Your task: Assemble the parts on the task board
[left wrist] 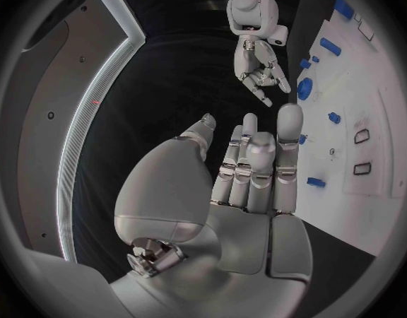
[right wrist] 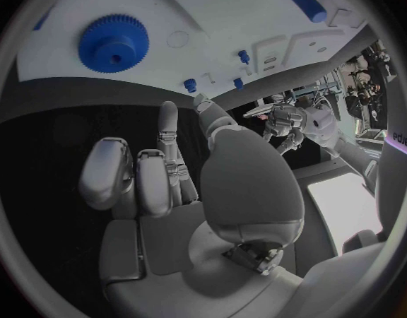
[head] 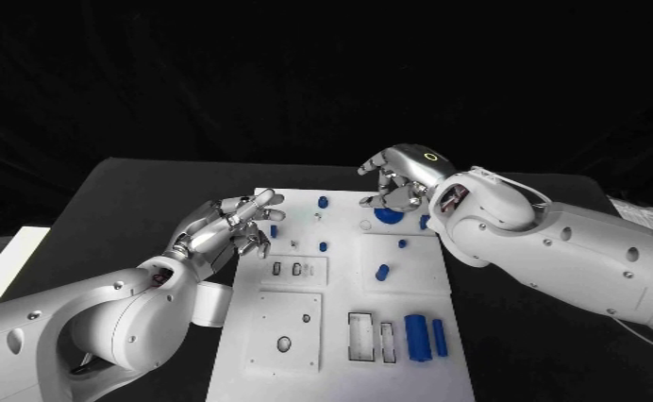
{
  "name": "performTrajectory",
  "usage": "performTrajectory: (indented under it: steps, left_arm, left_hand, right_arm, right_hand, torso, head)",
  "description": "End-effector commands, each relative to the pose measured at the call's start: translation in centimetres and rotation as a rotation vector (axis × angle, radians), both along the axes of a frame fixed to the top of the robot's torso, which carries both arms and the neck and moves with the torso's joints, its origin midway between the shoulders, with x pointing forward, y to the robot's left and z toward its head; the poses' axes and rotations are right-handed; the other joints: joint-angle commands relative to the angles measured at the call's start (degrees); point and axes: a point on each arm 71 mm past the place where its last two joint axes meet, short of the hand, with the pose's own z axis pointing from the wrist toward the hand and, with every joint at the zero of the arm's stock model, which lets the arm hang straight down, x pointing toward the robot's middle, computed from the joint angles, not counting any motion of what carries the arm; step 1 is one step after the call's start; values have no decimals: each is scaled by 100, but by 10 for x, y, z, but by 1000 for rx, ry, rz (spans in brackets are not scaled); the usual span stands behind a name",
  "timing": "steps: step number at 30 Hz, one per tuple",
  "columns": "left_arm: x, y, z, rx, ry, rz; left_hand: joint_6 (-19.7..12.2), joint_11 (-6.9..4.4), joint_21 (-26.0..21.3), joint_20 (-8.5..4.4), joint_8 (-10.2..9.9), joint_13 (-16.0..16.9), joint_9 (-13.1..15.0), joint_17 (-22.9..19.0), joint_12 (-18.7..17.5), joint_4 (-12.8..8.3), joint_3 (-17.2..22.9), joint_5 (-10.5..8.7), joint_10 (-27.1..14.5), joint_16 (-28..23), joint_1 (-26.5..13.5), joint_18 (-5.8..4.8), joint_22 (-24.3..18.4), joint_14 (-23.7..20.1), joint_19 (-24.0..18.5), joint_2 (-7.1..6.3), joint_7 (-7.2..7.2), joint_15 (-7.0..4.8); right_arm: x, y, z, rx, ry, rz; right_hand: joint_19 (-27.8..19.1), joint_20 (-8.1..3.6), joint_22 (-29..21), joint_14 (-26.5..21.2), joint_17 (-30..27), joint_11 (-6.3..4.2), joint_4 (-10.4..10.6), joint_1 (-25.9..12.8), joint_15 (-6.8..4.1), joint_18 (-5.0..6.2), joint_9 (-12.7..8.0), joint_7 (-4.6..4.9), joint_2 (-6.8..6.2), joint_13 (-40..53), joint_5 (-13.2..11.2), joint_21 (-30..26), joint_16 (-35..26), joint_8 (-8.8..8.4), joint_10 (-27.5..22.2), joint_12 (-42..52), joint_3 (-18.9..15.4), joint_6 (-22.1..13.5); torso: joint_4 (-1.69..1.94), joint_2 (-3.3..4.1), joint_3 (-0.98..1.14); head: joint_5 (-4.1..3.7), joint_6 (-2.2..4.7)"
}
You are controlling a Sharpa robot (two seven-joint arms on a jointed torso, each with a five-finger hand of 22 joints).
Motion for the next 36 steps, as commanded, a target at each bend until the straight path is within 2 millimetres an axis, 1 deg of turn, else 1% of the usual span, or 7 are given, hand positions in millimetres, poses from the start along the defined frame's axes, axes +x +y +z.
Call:
performTrajectory:
  steps: [1,3,4,7,10,19,36]
  left_arm:
    - [1,-1,1,-14,-6,-15]
    - [1,-1,1,-15,-6,-16]
    - [2,-1,1,-15,-6,-16]
    - [2,0,0,-14,-6,-15]
    - [2,0,0,-13,-5,-13]
    - [3,0,0,-13,-4,-13]
    - [4,0,-1,-12,-2,-14]
  left_hand:
    - [-49,4,-27,4,-25,7,-7,-5,23,-8,-19,-18,-45,-30,-10,109,-9,-46,-51,51,-4,13]
    - [-49,4,-33,5,-24,9,-7,-18,25,-11,-19,-18,-48,-42,-8,111,-18,-52,-58,52,-3,14]
    - [-49,4,-33,5,-24,9,-7,-18,25,-11,-19,-18,-48,-42,-8,111,-18,-52,-58,52,-3,14]
    - [-49,4,-33,5,-24,9,-7,-18,25,-11,-19,-18,-48,-42,-8,111,-18,-52,-58,52,-3,14]
    - [-49,4,-33,5,-24,9,-7,-18,25,-11,-19,-18,-48,-42,-8,111,-18,-52,-58,52,-3,14]
    - [-49,4,-33,5,-24,9,-7,-18,25,-11,-19,-18,-48,-42,-8,111,-18,-52,-58,52,-3,14]
    - [-49,5,-37,7,-22,13,-5,-19,28,-16,-21,-18,-53,-46,-5,112,-26,-54,-65,52,-3,15]
  right_arm:
    - [1,-13,-6,1,155,-47]
    - [3,-22,-7,-19,181,-68]
    - [4,-26,-8,-28,191,-78]
    - [8,-36,-11,-44,217,-106]
    - [12,-40,-13,-57,230,-121]
    - [17,-42,-19,-102,251,-134]
    - [21,-27,-27,-122,262,-107]
  right_hand:
    - [78,11,263,310,387,72,589,290,55,-62,20,67,-67,2478,0,169,214,70,130,2373,-582,-210]
    - [98,87,441,323,599,170,1204,613,103,-92,35,105,-165,3787,16,290,332,167,115,3603,-792,-387]
    - [102,135,510,330,683,190,1179,670,104,-108,45,145,-174,4140,15,335,376,234,130,3929,-837,-432]
    - [124,165,654,359,887,206,1181,640,162,-123,47,195,-197,4567,73,430,477,346,185,4303,-818,-556]
    - [147,176,754,381,1022,205,1174,662,176,-138,50,210,-142,4692,100,489,541,399,221,4411,-771,-585]
    - [272,193,1186,454,1417,204,1152,707,187,-211,67,200,14,5047,271,733,731,584,395,4735,-634,-564]
    - [335,191,1440,493,1645,184,1080,776,177,-253,76,170,204,5398,332,882,836,759,614,5063,-499,-456]
  torso:
    - [-70,-41,21]
    - [-83,-48,24]
    - [-88,-52,27]
    - [-98,-59,36]
    - [-105,-53,30]
    - [-77,-48,23]
    - [-79,-52,13]
  head:
    - [7,6]
    - [11,12]
    - [4,12]
    - [-38,14]
    - [-33,20]
    - [-39,-10]
    - [-17,-58]
